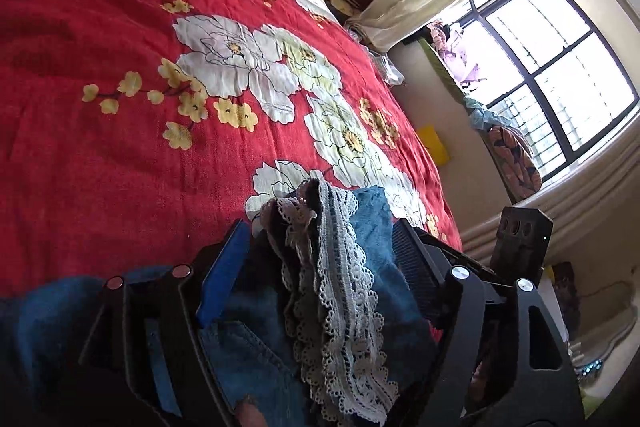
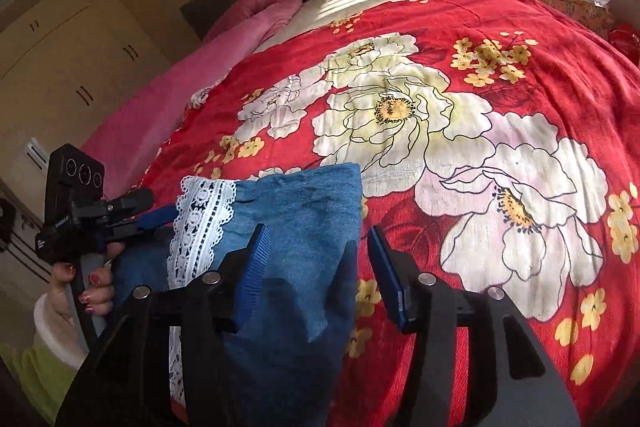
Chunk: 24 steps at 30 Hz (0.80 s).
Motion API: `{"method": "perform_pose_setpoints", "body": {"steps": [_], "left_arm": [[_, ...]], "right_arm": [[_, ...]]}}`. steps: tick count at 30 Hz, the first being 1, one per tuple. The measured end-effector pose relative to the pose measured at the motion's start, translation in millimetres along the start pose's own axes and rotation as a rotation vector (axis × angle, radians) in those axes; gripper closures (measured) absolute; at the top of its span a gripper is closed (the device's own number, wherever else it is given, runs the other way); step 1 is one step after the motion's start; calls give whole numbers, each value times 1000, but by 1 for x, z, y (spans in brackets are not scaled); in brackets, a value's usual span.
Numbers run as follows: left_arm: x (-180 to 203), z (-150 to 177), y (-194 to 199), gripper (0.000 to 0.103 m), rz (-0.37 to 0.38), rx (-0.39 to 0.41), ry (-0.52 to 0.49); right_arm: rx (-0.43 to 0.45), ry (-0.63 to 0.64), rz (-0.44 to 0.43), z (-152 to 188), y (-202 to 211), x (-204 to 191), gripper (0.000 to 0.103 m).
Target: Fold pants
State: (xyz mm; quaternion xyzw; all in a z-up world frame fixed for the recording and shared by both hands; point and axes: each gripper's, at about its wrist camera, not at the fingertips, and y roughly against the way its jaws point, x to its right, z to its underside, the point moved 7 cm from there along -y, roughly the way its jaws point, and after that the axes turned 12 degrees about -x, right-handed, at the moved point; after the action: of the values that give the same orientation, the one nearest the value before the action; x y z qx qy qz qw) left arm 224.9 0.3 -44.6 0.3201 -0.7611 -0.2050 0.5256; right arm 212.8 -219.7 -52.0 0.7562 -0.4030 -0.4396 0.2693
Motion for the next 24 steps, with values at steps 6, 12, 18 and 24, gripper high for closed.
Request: {"method": "perform_pose_setpoints", "body": {"steps": [6,12,18,24], "left_arm": [[11,49,24,35,-7,11,59],[17,110,14,35,29,-57,158],[26,136,-2,35,-36,-99,173],[30,138,-19,35,-113,-124,191]], "right_arm": [[-5,22,-36,48,25,-10,45],[-42,22,-74,83,30,-17,45],[-63,29,-90,102,34,-20,45],[-86,44,-77,109,32,-22,45]]}}
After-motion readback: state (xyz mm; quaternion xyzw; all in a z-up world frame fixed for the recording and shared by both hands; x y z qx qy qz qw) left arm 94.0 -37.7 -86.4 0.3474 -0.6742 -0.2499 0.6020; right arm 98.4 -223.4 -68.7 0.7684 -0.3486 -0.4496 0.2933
